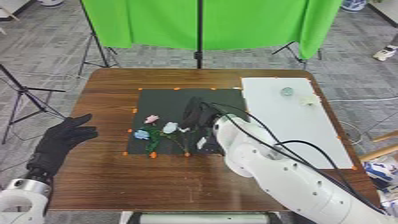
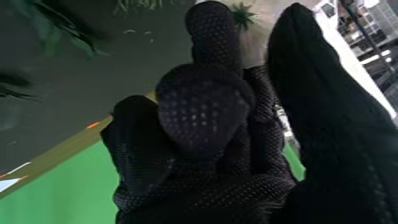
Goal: Arrange flowers
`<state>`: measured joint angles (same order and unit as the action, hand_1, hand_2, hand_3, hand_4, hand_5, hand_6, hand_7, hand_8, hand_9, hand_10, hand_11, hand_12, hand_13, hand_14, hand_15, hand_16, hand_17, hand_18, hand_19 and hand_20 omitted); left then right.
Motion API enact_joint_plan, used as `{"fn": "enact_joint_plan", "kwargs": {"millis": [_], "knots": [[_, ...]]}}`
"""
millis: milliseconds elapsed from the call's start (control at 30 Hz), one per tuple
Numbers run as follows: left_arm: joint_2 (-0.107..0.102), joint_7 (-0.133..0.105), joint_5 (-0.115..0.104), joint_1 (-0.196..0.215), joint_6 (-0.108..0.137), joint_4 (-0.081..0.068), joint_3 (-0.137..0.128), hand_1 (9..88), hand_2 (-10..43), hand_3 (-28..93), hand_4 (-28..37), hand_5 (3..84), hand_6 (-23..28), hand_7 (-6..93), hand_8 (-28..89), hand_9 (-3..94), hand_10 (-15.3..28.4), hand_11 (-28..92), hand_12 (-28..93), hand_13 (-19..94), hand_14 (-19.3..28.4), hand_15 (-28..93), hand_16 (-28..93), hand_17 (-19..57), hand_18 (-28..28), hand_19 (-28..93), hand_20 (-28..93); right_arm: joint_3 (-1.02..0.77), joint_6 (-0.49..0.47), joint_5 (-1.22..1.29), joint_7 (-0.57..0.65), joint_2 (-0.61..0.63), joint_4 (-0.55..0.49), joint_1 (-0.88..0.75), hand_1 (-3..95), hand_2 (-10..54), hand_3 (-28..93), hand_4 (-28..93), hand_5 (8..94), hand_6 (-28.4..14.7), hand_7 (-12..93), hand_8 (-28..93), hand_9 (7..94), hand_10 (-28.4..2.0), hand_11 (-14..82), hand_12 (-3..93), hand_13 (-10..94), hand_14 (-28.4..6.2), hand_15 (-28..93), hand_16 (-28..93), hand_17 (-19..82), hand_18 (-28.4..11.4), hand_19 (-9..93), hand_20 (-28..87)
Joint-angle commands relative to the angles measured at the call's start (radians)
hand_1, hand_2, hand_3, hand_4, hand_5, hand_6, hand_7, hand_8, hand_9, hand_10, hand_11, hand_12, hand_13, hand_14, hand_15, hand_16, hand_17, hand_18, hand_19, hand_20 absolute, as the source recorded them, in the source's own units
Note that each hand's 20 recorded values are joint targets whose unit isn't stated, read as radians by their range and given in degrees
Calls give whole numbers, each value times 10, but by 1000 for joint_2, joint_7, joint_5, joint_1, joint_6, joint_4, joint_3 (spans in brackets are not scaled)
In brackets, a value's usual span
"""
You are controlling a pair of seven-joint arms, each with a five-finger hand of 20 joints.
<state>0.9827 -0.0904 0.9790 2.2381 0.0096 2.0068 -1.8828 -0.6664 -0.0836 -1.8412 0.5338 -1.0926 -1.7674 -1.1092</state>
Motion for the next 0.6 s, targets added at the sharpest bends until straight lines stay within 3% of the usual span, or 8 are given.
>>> {"fn": "enact_joint_plan", "kwargs": {"millis": [33,333,467,500,600], "knots": [[5,7,5,6,-11,-6,1,156,200,669,-283,452,78,51,-45,489,167,170,116,412,205,211,-1,102,158,188,187,-7,-29,-15,-5,-2,3,5,491,-95,588,-148,689,5,168,28,795,-139,179,209,900,-21,554,337,581,-163,932,518],[10,3,5,9,-7,-3,1,158,199,667,-283,452,78,52,-45,489,167,170,117,413,206,211,-1,102,158,188,188,-83,-42,-14,-24,30,-48,10,450,-95,635,-161,653,12,162,-91,753,-148,149,189,895,-24,547,335,575,-167,932,512],[13,4,5,17,-5,1,-6,158,199,668,-283,452,78,52,-45,489,167,170,117,414,207,212,-1,102,158,188,188,-189,108,-99,-59,116,-137,14,439,-95,630,-161,642,6,158,-94,728,-154,142,189,879,-34,544,336,555,-174,932,504],[19,0,4,32,-8,10,-18,158,199,667,-283,452,78,52,-45,489,167,170,117,414,207,212,-1,102,158,187,188,-216,166,-125,-52,148,-165,11,434,-95,630,-160,640,6,158,-94,718,-153,140,189,872,-39,545,337,547,-175,932,502],[14,5,6,33,4,14,-12,158,199,667,-283,452,78,52,-45,489,167,170,117,415,206,211,-1,102,158,188,188,-307,258,-206,-24,214,-171,8,410,-95,638,-159,625,6,157,-92,686,-153,127,188,855,-46,553,333,532,-176,929,491]]}}
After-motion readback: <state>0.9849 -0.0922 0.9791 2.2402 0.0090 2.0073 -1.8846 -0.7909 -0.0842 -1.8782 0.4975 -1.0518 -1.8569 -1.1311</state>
